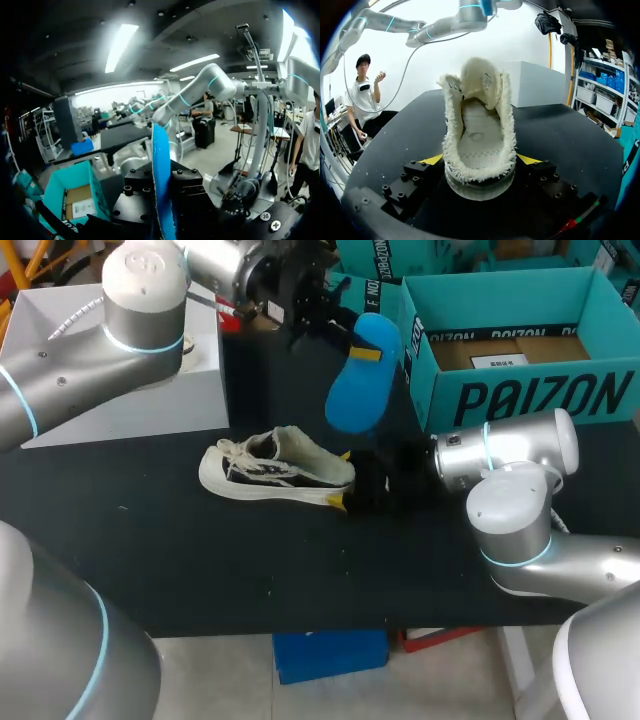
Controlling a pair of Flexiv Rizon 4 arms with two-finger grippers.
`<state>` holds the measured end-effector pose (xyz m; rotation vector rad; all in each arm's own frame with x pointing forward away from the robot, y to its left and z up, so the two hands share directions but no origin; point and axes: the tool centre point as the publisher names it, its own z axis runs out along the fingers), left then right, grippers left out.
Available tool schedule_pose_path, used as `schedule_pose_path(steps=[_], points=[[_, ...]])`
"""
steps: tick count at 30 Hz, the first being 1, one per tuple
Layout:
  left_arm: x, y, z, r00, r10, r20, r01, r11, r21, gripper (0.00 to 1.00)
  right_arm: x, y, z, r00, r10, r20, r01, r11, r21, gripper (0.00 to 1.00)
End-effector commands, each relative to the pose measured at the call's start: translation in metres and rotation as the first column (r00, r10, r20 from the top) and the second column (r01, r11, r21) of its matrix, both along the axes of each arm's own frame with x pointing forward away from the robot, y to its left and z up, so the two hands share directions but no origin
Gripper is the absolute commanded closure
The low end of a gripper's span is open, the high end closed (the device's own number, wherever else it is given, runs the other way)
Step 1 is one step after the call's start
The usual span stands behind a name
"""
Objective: Take the shoe out of the shoebox, open the shoe tongue, remove and reinsert the insole, then place the shoe into the shoebox
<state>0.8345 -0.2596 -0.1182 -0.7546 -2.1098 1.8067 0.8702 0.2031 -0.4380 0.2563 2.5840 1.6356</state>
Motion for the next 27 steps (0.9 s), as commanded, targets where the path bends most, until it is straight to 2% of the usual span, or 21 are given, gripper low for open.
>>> schedule_pose_path(steps=[1, 6, 25, 27], points=[[-0.018, 0.003, -0.011, 0.968, 0.173, -0.18, -0.176, 0.984, -0.001, 1.0, 0.001, 0.002, -0.001, 1.0, -0.002, -0.002, 0.002, 1.0, -0.002, 1.0], [-0.038, 0.005, -0.008, 0.951, 0.226, -0.211, -0.224, 0.974, 0.031, 1.0, 0.001, 0.002, -0.001, 1.0, -0.002, -0.002, 0.002, 1.0, -0.002, 1.0], [-0.038, 0.005, -0.008, 0.951, 0.226, -0.211, -0.224, 0.974, 0.031, 1.0, 0.001, 0.002, -0.001, 1.0, -0.002, -0.002, 0.002, 1.0, -0.002, 1.0], [-0.036, 0.014, -0.01, 0.922, 0.255, -0.29, -0.27, 0.963, -0.012, 1.0, 0.001, 0.002, -0.001, 1.0, -0.002, -0.002, 0.002, 1.0, -0.002, 1.0]])
